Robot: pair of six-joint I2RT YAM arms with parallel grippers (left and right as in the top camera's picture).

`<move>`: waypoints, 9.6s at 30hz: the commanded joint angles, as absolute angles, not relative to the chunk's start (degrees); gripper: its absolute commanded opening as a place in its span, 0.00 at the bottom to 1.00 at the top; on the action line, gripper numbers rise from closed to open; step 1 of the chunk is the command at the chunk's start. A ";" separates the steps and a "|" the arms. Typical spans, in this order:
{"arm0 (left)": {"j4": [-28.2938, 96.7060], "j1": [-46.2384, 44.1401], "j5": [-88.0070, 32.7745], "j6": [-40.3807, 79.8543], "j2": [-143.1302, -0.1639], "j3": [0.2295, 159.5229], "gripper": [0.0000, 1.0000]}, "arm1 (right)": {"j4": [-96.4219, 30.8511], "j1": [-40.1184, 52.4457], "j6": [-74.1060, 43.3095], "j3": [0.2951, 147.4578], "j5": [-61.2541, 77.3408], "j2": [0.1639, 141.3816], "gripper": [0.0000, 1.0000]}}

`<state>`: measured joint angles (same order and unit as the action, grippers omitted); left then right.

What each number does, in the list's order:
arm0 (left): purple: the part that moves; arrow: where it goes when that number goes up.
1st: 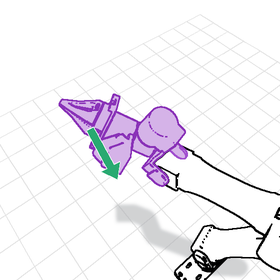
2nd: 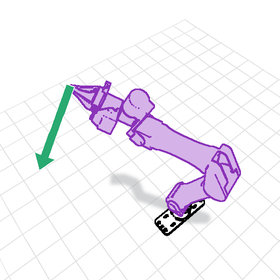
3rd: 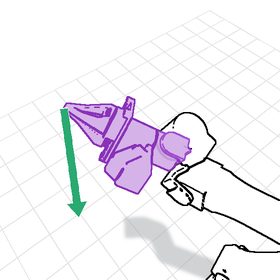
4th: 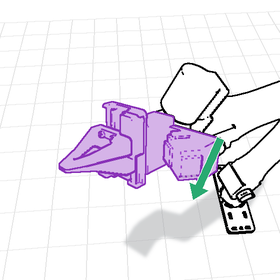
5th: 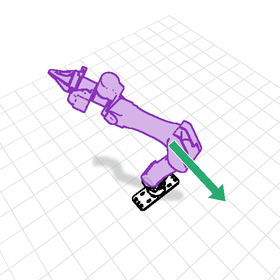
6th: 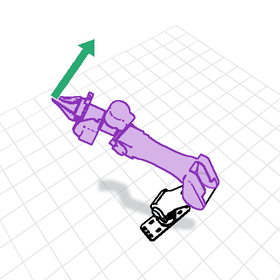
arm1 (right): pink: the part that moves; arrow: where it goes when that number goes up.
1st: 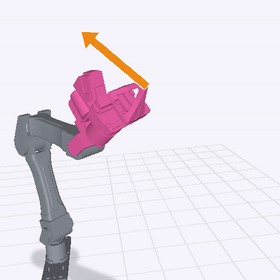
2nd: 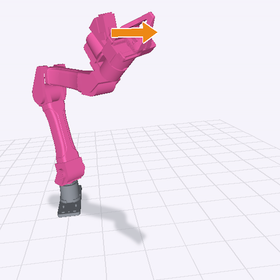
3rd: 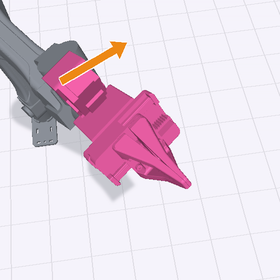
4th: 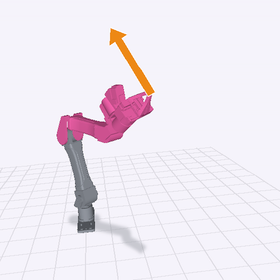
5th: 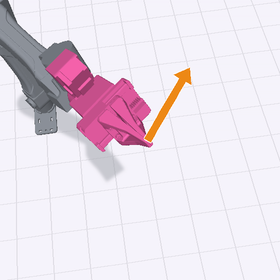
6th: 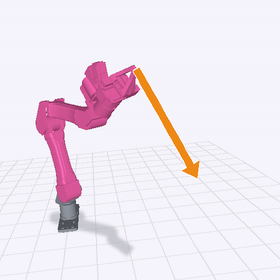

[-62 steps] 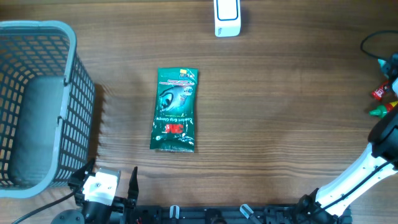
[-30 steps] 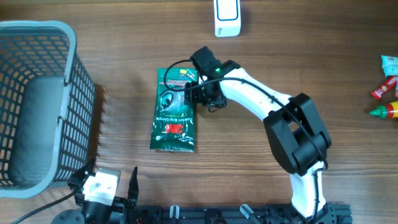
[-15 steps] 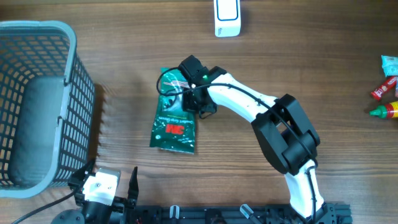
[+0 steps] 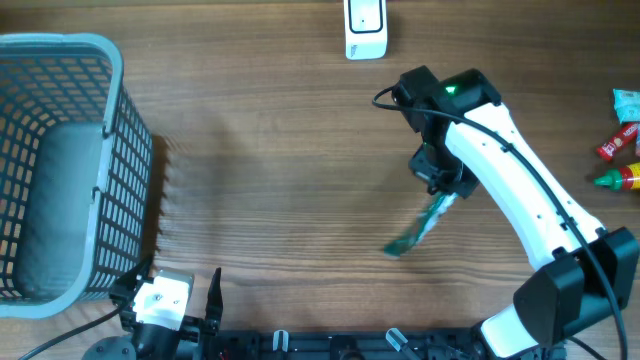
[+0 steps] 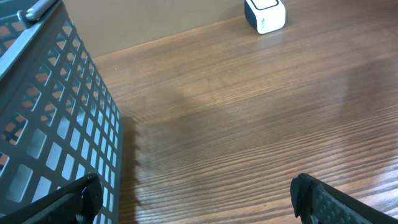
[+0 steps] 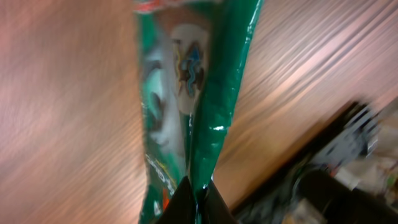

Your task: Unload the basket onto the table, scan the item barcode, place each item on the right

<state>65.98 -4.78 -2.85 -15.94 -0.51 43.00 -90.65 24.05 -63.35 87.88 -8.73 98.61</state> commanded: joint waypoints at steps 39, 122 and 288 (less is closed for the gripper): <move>65.67 -5.04 -3.11 -16.23 -0.27 43.05 1.00 | -76.77 7.94 -106.69 83.31 20.23 113.03 0.04; 65.67 -5.04 -3.11 -16.23 -0.27 43.05 1.00 | 6.00 7.75 -40.45 88.51 42.76 124.36 0.04; 1.41 0.10 -1.45 1.54 -0.21 0.30 1.00 | 1.34 2.13 -7.55 0.30 16.34 0.80 1.00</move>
